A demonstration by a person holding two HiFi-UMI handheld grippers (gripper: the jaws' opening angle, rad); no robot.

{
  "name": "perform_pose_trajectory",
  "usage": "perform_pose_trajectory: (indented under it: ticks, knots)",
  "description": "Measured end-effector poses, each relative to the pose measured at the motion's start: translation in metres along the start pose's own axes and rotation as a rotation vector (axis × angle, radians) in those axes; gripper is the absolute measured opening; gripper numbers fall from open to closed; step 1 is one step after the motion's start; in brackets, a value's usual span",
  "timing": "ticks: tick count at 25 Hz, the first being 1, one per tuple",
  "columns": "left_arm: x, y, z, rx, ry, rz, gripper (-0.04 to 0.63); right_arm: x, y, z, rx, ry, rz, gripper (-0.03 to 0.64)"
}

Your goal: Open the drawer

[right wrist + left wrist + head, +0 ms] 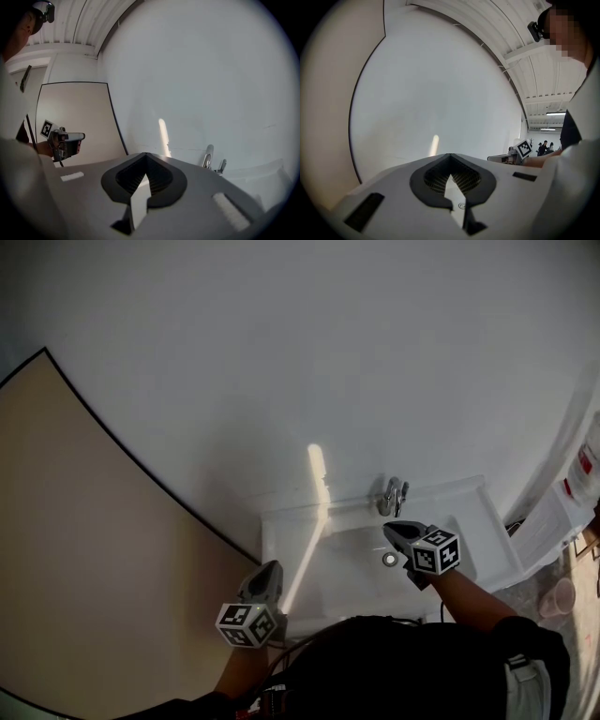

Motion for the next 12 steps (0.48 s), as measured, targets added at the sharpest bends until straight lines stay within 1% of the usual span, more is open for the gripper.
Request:
perform_pose_trajectory:
  ticks: [6,12]
  knots:
    - [-0.005,0.005,0.013,0.022,0.010,0.022,-0.009,0.001,-0.012,0.005,0.006,-0.016,-0.004,-0.002]
    - [-0.002,0.015,0.020,0.053,0.001,0.010,-0.009,0.005,-0.022,0.010,0.023,-0.014,-0.007,-0.002]
Point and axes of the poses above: the fingertips, and each gripper's own axes: y forward along the fingers, z to its right, x out of its underside, the point moved 7 cm from there along -y, backward along the fingers, and after that the axes turned 5 degrees about -x, right-handed, at the moved point
